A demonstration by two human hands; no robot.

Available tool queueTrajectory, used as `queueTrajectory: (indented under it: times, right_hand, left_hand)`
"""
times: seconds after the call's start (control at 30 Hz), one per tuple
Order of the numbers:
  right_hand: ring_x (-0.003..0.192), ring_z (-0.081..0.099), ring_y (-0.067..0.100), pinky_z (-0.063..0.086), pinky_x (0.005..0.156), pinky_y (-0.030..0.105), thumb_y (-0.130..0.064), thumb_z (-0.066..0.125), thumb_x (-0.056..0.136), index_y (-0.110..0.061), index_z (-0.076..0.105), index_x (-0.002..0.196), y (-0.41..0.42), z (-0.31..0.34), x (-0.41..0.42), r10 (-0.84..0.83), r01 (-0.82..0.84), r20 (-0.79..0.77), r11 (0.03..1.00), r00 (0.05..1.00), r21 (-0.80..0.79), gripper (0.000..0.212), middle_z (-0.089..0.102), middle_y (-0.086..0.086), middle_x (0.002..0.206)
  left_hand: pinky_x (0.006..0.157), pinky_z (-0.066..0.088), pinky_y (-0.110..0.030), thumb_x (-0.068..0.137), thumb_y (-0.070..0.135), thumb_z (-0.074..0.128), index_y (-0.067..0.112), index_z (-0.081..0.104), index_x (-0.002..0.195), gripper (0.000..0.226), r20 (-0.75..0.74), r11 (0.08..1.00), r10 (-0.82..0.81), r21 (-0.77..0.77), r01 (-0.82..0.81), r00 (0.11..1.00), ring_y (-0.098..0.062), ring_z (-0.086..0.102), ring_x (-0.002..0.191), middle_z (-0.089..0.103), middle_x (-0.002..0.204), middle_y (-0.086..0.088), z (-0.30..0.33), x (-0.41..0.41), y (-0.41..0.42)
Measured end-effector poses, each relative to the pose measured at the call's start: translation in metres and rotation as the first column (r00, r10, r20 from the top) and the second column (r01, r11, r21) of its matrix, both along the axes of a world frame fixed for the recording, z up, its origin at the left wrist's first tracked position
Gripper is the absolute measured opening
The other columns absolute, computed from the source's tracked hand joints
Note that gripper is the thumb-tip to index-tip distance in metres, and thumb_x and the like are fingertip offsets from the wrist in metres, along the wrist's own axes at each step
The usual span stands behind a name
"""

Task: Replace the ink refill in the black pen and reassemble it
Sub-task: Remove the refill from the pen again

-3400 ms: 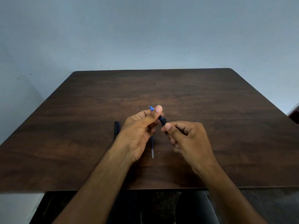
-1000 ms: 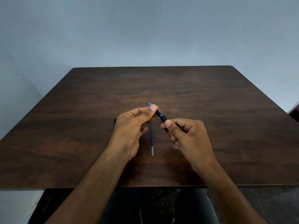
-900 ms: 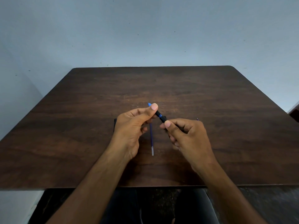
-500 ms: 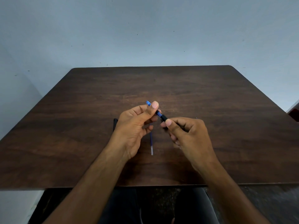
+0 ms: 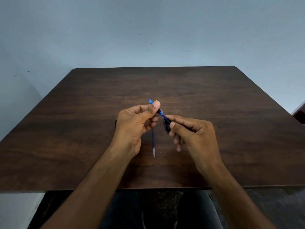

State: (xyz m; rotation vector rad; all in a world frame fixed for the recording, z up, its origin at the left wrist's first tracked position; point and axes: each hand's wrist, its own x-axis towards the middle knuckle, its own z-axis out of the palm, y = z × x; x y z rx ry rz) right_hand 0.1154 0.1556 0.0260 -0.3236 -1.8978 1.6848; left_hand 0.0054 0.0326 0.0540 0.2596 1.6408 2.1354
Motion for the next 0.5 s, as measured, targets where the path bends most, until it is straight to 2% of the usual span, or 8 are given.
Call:
queueTrajectory:
  times: [0.17,0.27,0.33,0.4,0.5]
  right_hand:
    - [0.054,0.063,0.021,0.052,0.048,0.035,-0.012,0.074,0.09,-0.018,0.081,0.102,0.0037,-0.0009,-0.0011,-0.018,0.018,-0.014,1.0,1.0,0.018,0.015,0.074,0.006,0.069]
    - [0.052,0.063,0.039,0.054,0.047,0.041,-0.012,0.075,0.089,-0.017,0.081,0.099,0.0062,-0.0023,0.0,-0.055,0.056,-0.038,0.998,0.998,0.035,0.013,0.073,0.01,0.066]
    - [0.053,0.062,0.045,0.055,0.045,0.045,-0.013,0.076,0.088,-0.017,0.081,0.097,0.0072,-0.0027,0.0012,-0.067,0.07,-0.047,0.996,0.997,0.051,0.011,0.071,0.011,0.064]
    - [0.05,0.06,0.042,0.055,0.044,0.045,-0.013,0.078,0.087,-0.017,0.082,0.092,0.0081,-0.0029,0.0018,-0.075,0.077,-0.043,0.996,0.996,0.042,0.008,0.07,0.011,0.062]
    - [0.05,0.06,0.023,0.051,0.045,0.033,-0.014,0.079,0.086,-0.018,0.082,0.086,0.0096,-0.0026,0.0023,-0.071,0.072,-0.021,0.997,0.997,0.035,0.005,0.07,0.004,0.061]
  left_hand:
    - [0.065,0.055,-0.024,0.06,0.038,0.085,0.004,0.077,0.092,0.048,0.007,0.999,-0.024,-0.022,0.025,1.0,-0.009,0.067,0.066,0.075,0.077,-0.003,-0.0029,0.0006,0.0045]
    - [0.068,0.057,-0.026,0.06,0.038,0.085,0.006,0.077,0.09,0.044,0.008,0.997,-0.064,-0.037,0.064,0.998,-0.011,0.07,0.071,0.077,0.081,-0.003,-0.0058,0.0017,0.0059]
    - [0.07,0.057,-0.028,0.063,0.036,0.084,0.009,0.077,0.087,0.037,0.005,0.995,-0.092,-0.045,0.092,0.996,-0.012,0.072,0.075,0.077,0.083,-0.004,-0.0079,0.0025,0.0058]
    - [0.07,0.058,-0.028,0.064,0.035,0.084,0.013,0.078,0.083,0.03,-0.004,0.992,-0.114,-0.055,0.113,0.994,-0.013,0.072,0.075,0.077,0.084,-0.005,-0.0092,0.0036,0.0057]
    - [0.069,0.057,-0.027,0.065,0.033,0.084,0.01,0.079,0.087,0.033,-0.009,0.995,-0.086,-0.049,0.086,0.996,-0.012,0.072,0.073,0.077,0.084,-0.006,-0.0093,0.0037,0.0061]
